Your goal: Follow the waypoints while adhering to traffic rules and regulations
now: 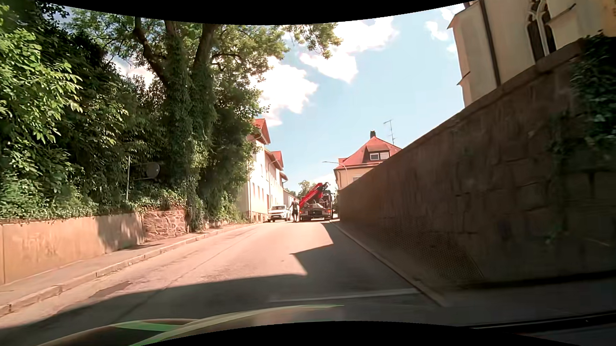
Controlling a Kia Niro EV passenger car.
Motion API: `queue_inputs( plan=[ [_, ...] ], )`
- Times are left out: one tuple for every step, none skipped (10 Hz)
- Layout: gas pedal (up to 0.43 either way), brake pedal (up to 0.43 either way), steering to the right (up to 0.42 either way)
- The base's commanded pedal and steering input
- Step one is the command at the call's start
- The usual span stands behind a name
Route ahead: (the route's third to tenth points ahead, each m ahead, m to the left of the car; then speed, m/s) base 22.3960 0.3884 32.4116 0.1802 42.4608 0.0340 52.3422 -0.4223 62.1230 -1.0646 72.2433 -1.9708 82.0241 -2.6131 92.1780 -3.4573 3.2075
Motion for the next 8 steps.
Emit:
queue_inputs(
  plan=[
    [0.0, 0.061, -0.007],
    [0.0, 0.006, -0.008],
    [0.0, 0.0, -0.009],
    [0.0, 0.0, -0.01],
    [0.0, 0.0, -0.01],
    [0.0, 0.0, -0.01],
    [0.0, 0.0, -0.01],
    [0.0, 0.0, -0.011]
  ],
)
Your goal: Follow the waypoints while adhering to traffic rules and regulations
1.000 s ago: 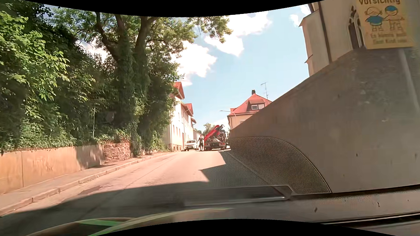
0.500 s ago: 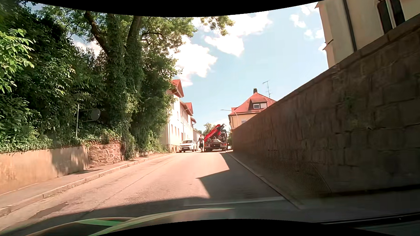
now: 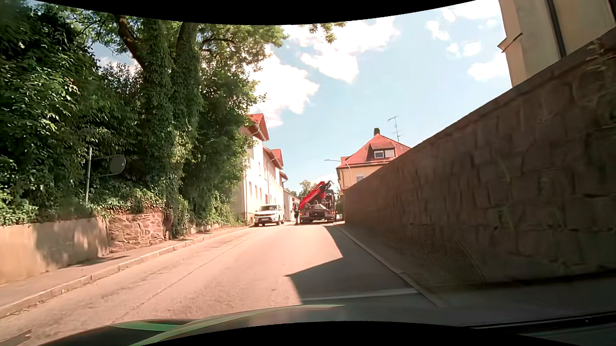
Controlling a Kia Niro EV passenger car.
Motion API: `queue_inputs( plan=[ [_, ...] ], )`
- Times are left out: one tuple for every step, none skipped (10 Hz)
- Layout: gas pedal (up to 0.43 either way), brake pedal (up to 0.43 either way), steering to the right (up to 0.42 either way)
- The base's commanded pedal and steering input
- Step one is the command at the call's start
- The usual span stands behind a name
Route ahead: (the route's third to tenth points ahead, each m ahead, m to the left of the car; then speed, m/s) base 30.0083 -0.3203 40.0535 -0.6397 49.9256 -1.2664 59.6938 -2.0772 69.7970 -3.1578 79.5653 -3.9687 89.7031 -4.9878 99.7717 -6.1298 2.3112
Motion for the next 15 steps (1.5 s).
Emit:
queue_inputs(
  plan=[
    [0.0, 0.0, -0.012],
    [0.0, 0.0, -0.016],
    [0.047, 0.0, -0.014],
    [0.098, 0.0, -0.015],
    [0.11, 0.0, -0.015],
    [0.138, 0.0, -0.016],
    [0.209, 0.0, -0.017],
    [0.209, 0.0, -0.018],
    [0.209, 0.0, -0.02],
    [0.22, 0.0, -0.023],
    [0.24, 0.0, -0.027],
    [0.248, 0.0, -0.03],
    [0.268, 0.0, -0.031],
    [0.28, 0.0, -0.031],
    [0.28, 0.0, -0.031]
  ],
)
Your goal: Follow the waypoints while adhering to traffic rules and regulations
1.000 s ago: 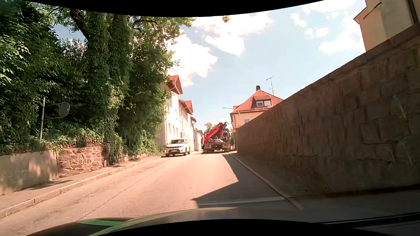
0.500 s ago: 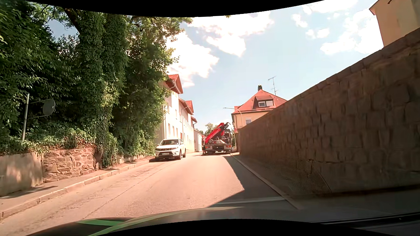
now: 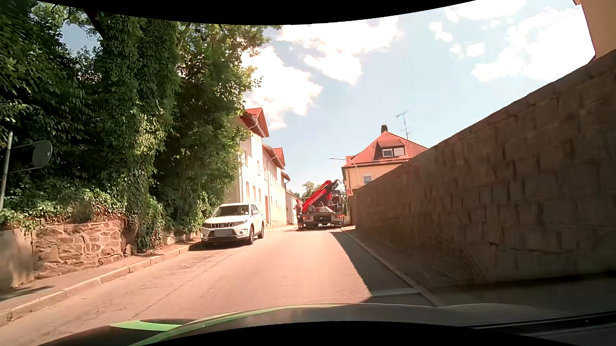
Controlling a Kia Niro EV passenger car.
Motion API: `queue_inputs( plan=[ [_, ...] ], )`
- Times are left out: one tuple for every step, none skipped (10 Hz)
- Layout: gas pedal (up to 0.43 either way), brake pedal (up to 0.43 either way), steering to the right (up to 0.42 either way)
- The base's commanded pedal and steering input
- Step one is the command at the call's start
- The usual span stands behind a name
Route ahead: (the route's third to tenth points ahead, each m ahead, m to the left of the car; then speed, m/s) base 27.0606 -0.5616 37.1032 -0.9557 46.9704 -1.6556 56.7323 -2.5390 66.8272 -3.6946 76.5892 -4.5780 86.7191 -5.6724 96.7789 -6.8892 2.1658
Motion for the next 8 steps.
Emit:
queue_inputs(
  plan=[
    [0.28, 0.0, -0.031],
    [0.28, 0.0, -0.031],
    [0.287, 0.0, -0.031],
    [0.287, 0.0, -0.031],
    [0.287, 0.0, -0.032],
    [0.287, 0.0, -0.031],
    [0.287, 0.0, -0.031],
    [0.287, 0.0, -0.031]
  ],
)
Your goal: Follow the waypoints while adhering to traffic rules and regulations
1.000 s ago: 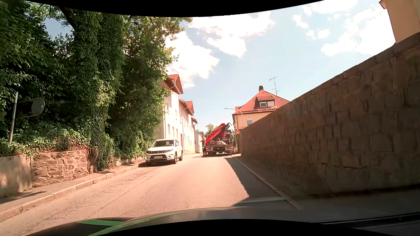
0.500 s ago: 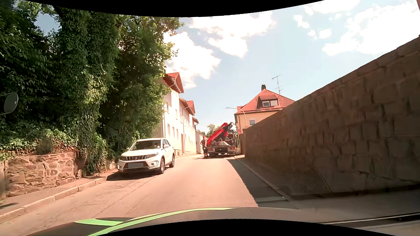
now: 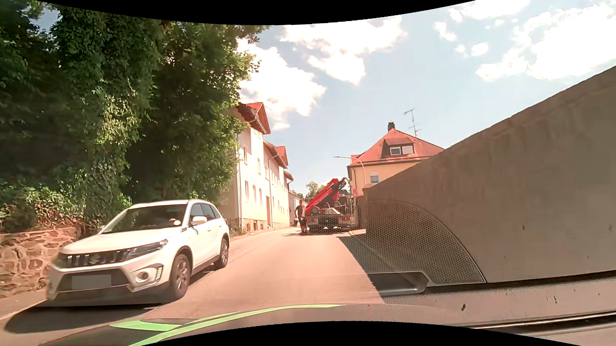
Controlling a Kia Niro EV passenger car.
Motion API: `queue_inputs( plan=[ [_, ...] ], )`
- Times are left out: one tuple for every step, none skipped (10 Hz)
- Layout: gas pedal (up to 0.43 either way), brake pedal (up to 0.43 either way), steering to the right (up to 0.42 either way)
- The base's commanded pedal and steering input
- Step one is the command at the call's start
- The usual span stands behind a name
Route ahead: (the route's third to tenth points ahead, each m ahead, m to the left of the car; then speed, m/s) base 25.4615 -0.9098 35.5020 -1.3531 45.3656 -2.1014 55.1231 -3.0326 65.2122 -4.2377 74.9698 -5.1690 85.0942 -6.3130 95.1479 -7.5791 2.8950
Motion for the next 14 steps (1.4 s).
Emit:
queue_inputs(
  plan=[
    [0.287, 0.0, -0.033],
    [0.287, 0.0, -0.04],
    [0.287, 0.0, -0.049],
    [0.287, 0.0, -0.061],
    [0.287, 0.0, -0.076],
    [0.287, 0.0, -0.095],
    [0.268, 0.0, -0.119],
    [0.26, 0.0, -0.145],
    [0.22, 0.0, -0.171],
    [0.169, 0.0, -0.189],
    [0.138, 0.0, -0.192],
    [0.11, 0.0, -0.191],
    [0.098, 0.0, -0.188],
    [0.098, 0.0, -0.185]
  ],
)
